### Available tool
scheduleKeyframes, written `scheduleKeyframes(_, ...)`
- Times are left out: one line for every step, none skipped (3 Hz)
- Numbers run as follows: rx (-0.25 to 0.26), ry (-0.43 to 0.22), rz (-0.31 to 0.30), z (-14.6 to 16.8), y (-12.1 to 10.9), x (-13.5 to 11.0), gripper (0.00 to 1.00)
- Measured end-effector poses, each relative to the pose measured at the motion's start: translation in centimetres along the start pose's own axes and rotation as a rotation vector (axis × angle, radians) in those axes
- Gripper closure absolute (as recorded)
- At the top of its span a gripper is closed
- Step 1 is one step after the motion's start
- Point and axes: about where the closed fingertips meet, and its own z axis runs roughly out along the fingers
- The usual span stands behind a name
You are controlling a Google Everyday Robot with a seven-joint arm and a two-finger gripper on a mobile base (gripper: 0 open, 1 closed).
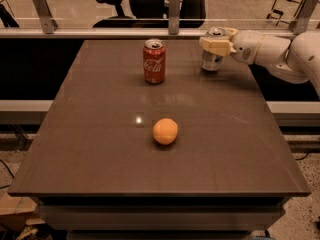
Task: Pick 7up can
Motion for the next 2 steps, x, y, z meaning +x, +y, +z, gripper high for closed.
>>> scheduleKeyframes(0.003, 0.0, -0.014, -0.7, -0.1, -0.8, 1.0)
scheduleKeyframes(0.011, 0.0, -0.029, -1.5, -0.2, -2.2, 1.0)
